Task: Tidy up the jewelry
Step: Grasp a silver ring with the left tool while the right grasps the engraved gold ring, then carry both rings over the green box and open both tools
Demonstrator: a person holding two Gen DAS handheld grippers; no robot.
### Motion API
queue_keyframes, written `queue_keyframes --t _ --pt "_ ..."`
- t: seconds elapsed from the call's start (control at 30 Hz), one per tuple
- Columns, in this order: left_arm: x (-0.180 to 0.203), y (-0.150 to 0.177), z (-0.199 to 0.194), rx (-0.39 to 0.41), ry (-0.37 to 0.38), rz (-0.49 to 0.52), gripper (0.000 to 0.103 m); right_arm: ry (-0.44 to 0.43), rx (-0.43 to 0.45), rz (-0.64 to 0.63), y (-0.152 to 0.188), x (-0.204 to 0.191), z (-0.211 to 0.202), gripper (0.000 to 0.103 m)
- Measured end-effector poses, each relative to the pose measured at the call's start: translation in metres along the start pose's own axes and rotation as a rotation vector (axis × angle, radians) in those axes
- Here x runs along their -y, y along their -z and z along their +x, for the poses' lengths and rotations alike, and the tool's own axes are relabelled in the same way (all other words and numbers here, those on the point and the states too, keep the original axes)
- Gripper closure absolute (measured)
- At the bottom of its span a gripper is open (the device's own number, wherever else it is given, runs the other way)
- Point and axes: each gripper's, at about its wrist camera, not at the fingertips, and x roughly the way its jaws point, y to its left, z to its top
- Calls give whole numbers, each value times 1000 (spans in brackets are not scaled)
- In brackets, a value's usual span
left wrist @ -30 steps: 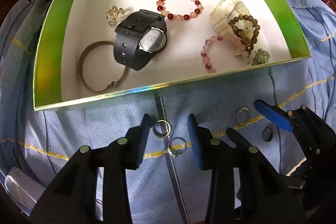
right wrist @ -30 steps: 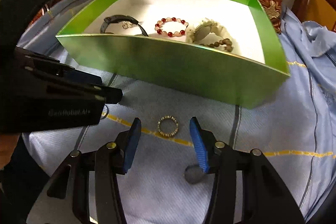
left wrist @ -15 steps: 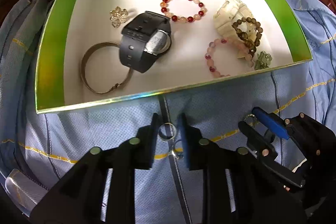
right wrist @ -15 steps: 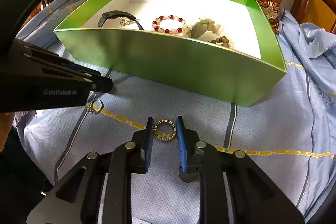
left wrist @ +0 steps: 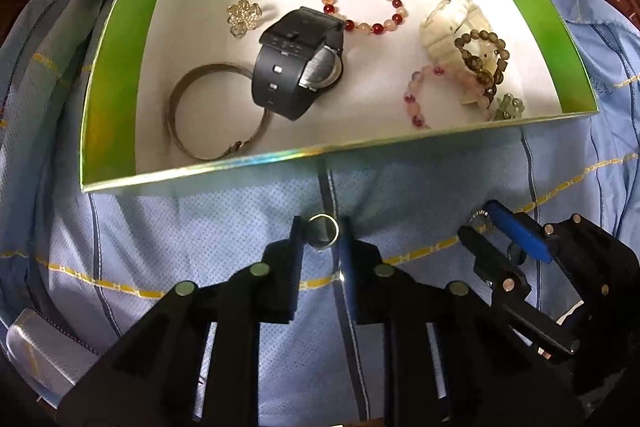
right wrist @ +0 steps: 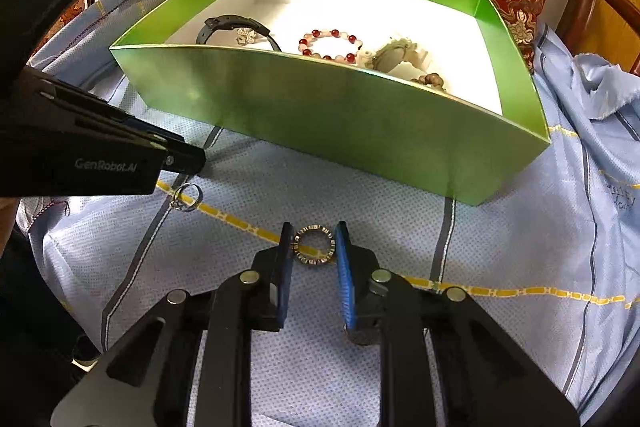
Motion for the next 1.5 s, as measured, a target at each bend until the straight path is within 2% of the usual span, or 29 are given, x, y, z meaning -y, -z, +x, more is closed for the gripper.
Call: queue_keyframes --t 0.13,0.2,0.33,0.4,0.5,0.63,0.73,0.9,0.93,1.0,1.07,1.13,1.2,1.3,1.4,1.5 --pt "-6 2 -12 21 8 -5 85 -2 5 22 0 4 -7 82" --pt "-9 -1 -24 45 13 -5 85 -20 40 22 -2 4 -25 82" --pt "-4 9 -70 152 80 46 85 -98 146 31 -18 8 -69 82" --pt "-6 2 -91 232 110 63 85 -90 211 53 -35 18 -85 82" --pt "-14 -19 -98 298 71 26 85 -44 238 77 -57 32 -83 82" --pt "-22 -38 -87 296 0 -15 85 -6 185 100 -75 45 -53 82" --pt "-22 -40 -71 268 -22 -31 85 -1 163 103 -77 47 -39 82" --pt "-24 -39 -70 270 -40 -24 85 12 141 94 -73 41 -29 82" --pt "-25 -41 -68 271 -41 -21 85 18 138 95 -73 41 -28 80" --pt "-24 -40 -69 278 -43 -16 83 30 147 101 -72 40 -30 59" --pt "-22 -38 -70 278 -42 -9 80 28 165 108 -69 40 -38 59" --pt "-19 -35 -72 285 -34 0 71 16 181 104 -64 38 -50 59" --pt "-18 -31 -79 299 -17 5 67 5 197 104 -58 38 -61 59" --pt "-17 -22 -90 319 36 17 57 -20 212 112 -42 39 -79 58" --pt "-20 -12 -99 320 80 17 55 -44 186 124 -21 41 -84 58" --pt "-18 3 -99 279 116 32 56 -35 120 89 1 36 -75 58"
